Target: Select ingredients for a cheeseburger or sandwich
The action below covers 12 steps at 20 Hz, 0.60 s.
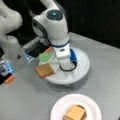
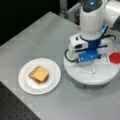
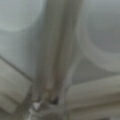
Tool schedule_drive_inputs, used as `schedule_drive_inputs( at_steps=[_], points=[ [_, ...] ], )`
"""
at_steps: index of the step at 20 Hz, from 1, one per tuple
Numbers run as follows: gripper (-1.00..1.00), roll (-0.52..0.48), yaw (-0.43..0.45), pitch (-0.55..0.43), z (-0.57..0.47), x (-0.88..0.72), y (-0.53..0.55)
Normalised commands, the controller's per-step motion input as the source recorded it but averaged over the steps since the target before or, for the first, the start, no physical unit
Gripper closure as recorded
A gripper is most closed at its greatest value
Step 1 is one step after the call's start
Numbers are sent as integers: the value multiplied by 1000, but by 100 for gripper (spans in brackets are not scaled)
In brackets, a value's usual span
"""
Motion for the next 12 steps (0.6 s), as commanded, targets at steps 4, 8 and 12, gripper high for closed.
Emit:
schedule_drive_inputs(
  at_steps=[4,8,12],
  points=[
    [-100,64,146,13,-41,-71,7],
    [-100,80,198,24,-39,-70,6],
    [-100,163,551,54,16,-75,7]
  ],
)
